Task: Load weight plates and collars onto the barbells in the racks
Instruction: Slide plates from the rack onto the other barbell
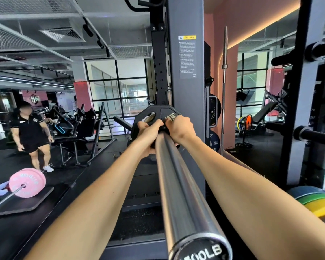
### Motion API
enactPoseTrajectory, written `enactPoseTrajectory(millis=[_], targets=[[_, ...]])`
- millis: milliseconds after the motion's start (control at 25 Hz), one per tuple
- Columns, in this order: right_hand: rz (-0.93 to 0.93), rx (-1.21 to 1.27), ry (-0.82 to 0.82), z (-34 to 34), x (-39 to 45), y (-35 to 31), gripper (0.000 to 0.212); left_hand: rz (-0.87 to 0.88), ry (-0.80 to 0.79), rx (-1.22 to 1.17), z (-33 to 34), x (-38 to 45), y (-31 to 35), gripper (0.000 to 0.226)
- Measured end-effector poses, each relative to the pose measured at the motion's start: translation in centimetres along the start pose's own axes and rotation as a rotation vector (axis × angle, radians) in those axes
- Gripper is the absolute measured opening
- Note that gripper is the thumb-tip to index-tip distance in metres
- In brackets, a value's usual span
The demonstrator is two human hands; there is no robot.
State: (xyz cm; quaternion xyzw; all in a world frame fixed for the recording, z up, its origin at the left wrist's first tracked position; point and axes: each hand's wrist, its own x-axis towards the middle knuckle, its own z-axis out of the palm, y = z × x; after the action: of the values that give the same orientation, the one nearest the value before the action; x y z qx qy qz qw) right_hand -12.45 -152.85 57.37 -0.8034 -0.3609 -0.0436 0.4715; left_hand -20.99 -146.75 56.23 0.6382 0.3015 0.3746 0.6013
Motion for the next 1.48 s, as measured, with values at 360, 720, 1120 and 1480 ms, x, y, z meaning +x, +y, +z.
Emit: enactPoseTrajectory(millis=[360,720,1120,1480], targets=[[0.081,0.027,0.091,0.2,-0.2,-0.3,0.03,-0.004,0.032,0.088,-0.1,0.2,0.1,0.049],[0.107,0.058,0.002,-0.1,-1.1,-1.6,0.037,-0.127,-0.032,-0.139,0.0,-0.7,-0.1,0.024],[-0.035,-0.211,0.052,-0.4,-0.8,-2.7,0.027,-0.088,-0.024,-0.295,0.8,-0.1,-0.5,0.033],[0.11,-0.085,-0.058,-0.3,0.0,-2.3,0.053,-0.159,-0.12,-0.16,-0.4,0.1,-0.3,0.029]])
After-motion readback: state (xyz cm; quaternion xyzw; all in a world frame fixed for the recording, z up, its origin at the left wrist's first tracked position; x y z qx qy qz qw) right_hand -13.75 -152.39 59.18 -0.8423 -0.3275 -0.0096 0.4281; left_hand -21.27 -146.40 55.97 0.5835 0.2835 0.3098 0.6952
